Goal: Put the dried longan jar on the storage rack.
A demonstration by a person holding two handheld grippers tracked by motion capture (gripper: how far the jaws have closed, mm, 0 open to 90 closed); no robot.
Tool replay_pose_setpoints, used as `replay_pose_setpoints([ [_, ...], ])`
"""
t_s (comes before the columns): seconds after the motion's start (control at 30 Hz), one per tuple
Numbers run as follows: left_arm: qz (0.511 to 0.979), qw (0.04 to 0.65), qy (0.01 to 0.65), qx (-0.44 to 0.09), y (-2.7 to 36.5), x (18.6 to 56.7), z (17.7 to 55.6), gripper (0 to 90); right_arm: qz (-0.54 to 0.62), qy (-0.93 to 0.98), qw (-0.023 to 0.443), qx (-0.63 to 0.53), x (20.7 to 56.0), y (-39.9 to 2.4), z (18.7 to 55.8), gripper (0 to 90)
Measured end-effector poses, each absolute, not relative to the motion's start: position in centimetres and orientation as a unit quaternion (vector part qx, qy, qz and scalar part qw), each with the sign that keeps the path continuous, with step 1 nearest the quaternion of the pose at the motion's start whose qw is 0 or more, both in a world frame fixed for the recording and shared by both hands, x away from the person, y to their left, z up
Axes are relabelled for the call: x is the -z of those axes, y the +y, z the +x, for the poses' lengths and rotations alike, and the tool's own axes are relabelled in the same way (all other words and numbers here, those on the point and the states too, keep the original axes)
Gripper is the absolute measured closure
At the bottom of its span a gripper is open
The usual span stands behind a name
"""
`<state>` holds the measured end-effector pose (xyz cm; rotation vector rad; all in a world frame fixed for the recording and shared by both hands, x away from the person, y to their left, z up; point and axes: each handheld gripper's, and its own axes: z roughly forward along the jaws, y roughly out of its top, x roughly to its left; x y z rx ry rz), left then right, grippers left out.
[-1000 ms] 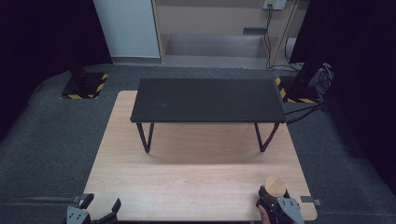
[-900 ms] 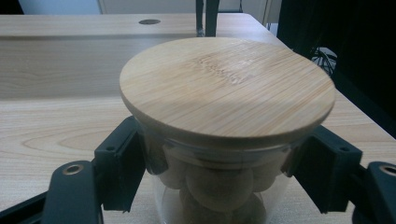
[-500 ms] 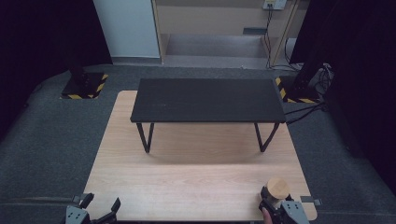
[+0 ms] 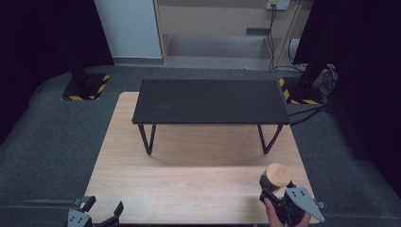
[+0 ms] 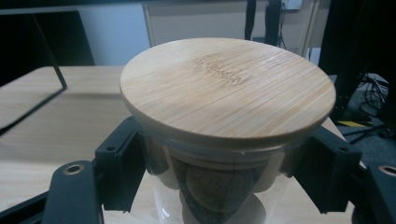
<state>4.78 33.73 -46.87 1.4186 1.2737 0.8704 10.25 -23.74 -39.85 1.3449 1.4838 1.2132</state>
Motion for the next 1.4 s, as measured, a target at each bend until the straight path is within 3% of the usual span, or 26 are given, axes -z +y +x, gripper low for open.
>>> replay_pose_setpoints([
  [0.9,0.59,0.506,0.52,-0.354,33.3,46.5,5.2,1.7,0.475,0.598,0.396,-0.51,27.9,-24.5,19.5,25.8],
  [1.4,0.592,0.504,0.521,-0.353,33.1,46.4,5.6,2.1,0.477,0.62,0.393,-0.484,25.9,-23.6,27.5,25.8],
])
